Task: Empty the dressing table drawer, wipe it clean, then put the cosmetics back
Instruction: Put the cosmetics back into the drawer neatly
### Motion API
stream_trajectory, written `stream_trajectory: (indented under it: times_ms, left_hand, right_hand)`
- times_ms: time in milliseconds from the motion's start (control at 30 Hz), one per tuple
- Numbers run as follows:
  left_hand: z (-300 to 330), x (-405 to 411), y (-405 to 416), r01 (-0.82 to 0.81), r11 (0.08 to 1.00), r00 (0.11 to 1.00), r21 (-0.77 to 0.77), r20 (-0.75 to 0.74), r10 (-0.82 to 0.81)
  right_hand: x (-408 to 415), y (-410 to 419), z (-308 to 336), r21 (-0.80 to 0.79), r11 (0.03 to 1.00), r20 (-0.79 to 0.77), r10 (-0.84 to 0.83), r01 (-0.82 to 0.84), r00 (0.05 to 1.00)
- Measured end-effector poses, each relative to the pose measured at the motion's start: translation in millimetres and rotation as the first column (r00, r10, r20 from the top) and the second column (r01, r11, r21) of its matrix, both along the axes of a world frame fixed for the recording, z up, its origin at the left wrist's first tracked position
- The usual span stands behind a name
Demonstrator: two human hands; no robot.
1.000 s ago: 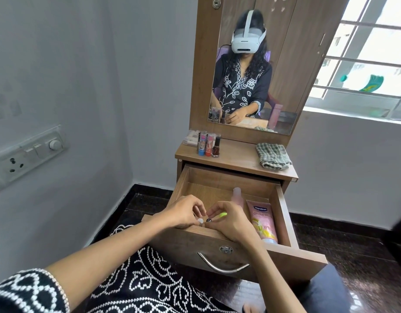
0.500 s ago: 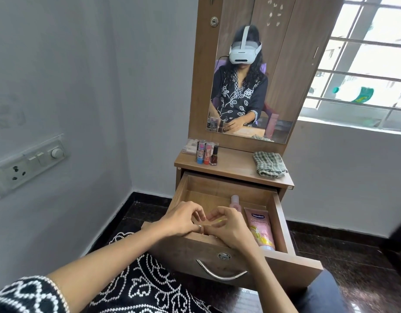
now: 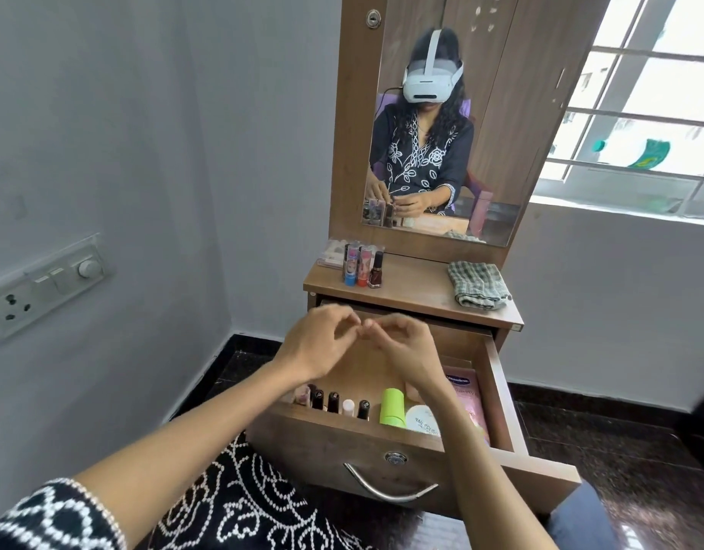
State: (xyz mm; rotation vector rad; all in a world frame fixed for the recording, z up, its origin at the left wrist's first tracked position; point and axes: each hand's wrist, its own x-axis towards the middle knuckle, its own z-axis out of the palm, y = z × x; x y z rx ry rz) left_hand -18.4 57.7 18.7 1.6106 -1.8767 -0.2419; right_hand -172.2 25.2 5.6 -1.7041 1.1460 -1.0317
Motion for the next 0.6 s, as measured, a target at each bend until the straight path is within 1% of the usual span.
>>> stream_trajectory:
  times_ms: [67, 133, 200, 300, 367, 433, 533, 600]
  left_hand:
    - [7.0, 3.0, -19.2, -0.070, 0.996, 0.996, -0.064, -0.059, 0.066]
    - [15.5, 4.0, -37.9, -0.141, 0.983, 0.986, -0.117, -0.111, 0.128]
    - [22.7, 4.1, -52.9, -0.211, 0.966, 0.973, -0.151, -0.125, 0.194]
    - [27.4, 4.3, -69.4, -0.257, 0.954, 0.966, -0.154, -0.055, 0.251]
    - [26.4, 4.9, -78.0, -0.268, 0.954, 0.962, -0.133, 0.023, 0.273]
    - [25.9, 4.8, -84.8, -0.266, 0.957, 0.956, -0.119, 0.099, 0.278]
    - [27.3, 1.6, -88.6, -0.229, 0.966, 0.951, -0.120, 0.185, 0.248]
    - [28.2, -1.3, -88.2, -0.206, 0.967, 0.955, -0.148, 0.184, 0.232]
  right_hand:
    - [9.6, -15.0, 17.2, -0.011, 1.000, 0.070, -0.011, 0.012, 0.998]
    - [17.7, -30.9, 34.3, -0.050, 0.998, 0.064, -0.043, 0.046, 0.997]
    - [25.8, -47.5, 46.7, -0.100, 0.991, 0.029, -0.082, 0.085, 0.996]
    - [36.1, -69.9, 55.5, -0.248, 0.958, -0.138, -0.180, 0.142, 0.974]
    - [41.9, -80.6, 55.0, -0.328, 0.938, -0.273, -0.211, 0.115, 0.939]
    - [45.6, -86.4, 51.9, -0.351, 0.933, -0.369, -0.211, 0.075, 0.905]
    - [47.0, -87.3, 49.4, -0.386, 0.922, -0.432, -0.207, 0.027, 0.878]
    - [47.8, -87.1, 50.8, -0.416, 0.909, -0.435, -0.220, 0.022, 0.873]
